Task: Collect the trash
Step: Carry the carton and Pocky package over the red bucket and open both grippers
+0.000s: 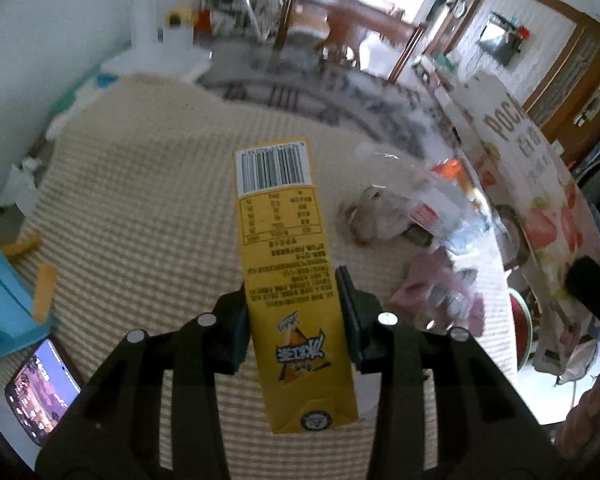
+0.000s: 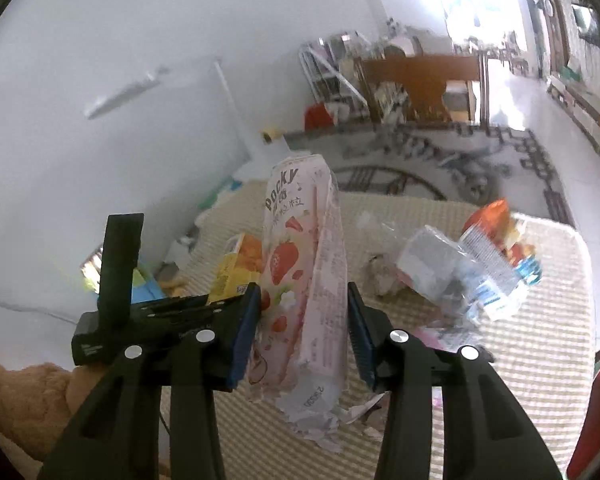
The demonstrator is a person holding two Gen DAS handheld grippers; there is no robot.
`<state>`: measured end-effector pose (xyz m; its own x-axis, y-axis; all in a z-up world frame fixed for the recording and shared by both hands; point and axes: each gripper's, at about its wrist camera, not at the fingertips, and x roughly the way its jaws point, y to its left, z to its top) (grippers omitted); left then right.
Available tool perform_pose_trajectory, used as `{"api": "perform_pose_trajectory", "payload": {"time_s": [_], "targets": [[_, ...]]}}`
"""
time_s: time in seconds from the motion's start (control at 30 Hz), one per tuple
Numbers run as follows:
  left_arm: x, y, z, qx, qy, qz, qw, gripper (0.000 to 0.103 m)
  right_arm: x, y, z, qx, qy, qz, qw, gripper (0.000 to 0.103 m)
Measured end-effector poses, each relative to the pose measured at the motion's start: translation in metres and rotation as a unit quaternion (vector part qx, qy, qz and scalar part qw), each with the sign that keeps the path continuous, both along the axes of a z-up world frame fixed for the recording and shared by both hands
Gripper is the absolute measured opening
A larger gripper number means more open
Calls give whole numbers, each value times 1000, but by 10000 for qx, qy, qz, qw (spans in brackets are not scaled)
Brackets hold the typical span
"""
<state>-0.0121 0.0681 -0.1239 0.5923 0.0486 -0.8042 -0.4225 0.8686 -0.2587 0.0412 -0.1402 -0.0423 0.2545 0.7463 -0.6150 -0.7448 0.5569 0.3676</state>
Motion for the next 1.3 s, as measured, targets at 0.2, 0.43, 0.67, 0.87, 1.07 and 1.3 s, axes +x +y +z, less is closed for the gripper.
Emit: {"api": "perform_pose_trajectory", "payload": {"time_s": [0.2,0.43,0.67,0.87,1.07,1.3], "targets": [[17,-46,31,90,-410,-211,9989,37,23,-71,6,166,20,-709,9973,42],[68,-141,42,-48,-614,-1228,9905,37,50,-181,-9,92,247,-1778,9837,42],[114,-264,33,-275,-587,-2516,9656,37,60,-307,-42,-39,719,-3156,9462,42],[146,-354,5,-432,-281,-3388,9394,37,57,-386,-79,-227,1175,-3933,9116,42],[167,-422,-25,-504,95,-3924,9184,37,55,-423,-105,-291,1536,-4191,8944,43],[179,-451,-40,-448,249,-3951,9172,65,69,-441,-122,-213,1756,-4334,8837,56]]}}
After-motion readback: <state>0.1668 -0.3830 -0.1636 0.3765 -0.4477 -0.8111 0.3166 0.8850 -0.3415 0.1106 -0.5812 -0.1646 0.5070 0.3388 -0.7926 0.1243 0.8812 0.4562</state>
